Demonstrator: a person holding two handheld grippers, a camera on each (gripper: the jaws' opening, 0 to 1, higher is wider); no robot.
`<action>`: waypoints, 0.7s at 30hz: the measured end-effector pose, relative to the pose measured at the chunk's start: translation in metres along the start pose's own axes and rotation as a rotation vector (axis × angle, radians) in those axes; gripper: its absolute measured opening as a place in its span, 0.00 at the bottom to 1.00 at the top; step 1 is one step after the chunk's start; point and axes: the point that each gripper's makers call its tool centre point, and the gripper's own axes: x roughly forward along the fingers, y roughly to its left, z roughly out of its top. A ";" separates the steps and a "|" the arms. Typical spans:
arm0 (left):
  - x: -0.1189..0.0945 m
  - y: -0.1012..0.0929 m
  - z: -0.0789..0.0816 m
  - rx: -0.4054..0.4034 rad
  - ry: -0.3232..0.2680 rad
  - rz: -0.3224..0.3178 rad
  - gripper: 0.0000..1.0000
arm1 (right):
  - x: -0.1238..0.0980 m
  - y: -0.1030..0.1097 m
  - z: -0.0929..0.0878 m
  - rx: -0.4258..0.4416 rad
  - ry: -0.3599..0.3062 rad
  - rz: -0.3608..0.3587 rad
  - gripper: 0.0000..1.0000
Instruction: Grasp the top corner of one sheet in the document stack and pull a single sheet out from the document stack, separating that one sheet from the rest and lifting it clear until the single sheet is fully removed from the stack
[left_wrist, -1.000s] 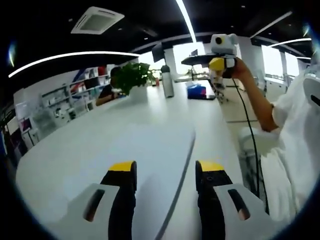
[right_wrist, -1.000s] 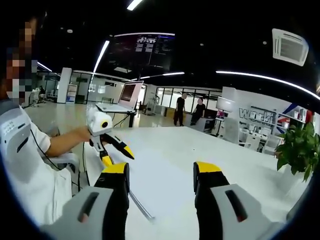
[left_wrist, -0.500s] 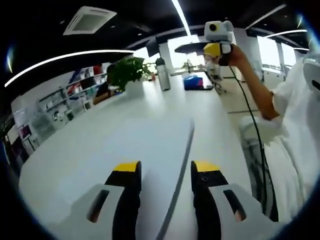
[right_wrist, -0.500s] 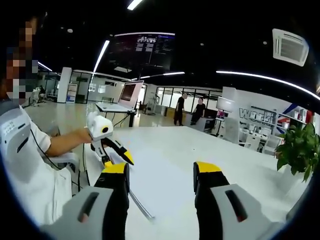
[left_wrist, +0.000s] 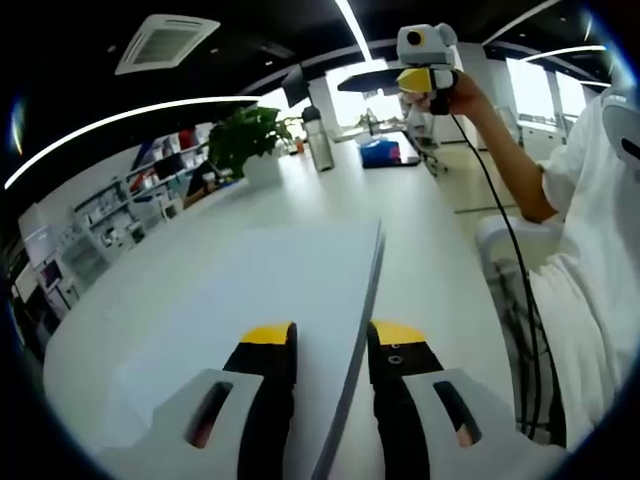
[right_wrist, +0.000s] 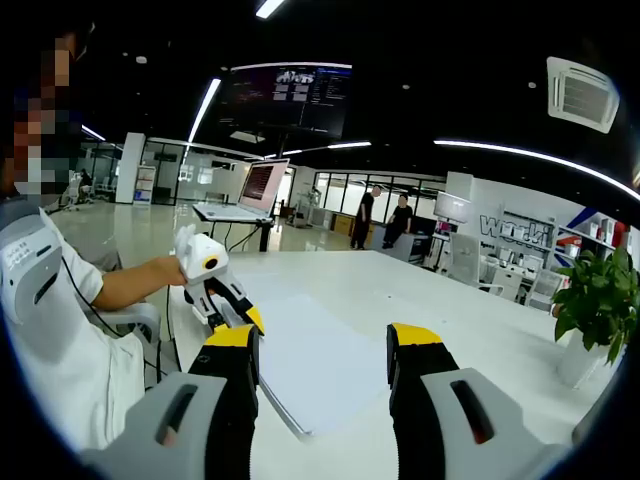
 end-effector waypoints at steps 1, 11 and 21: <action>0.000 0.000 0.000 0.002 0.000 -0.001 0.28 | 0.000 0.000 0.000 0.000 0.000 0.000 0.51; 0.001 -0.004 -0.002 0.010 0.008 -0.019 0.19 | 0.000 0.000 0.000 -0.001 0.002 0.000 0.51; 0.002 -0.011 -0.004 -0.007 0.012 -0.050 0.09 | 0.001 -0.001 -0.001 0.000 0.004 0.001 0.51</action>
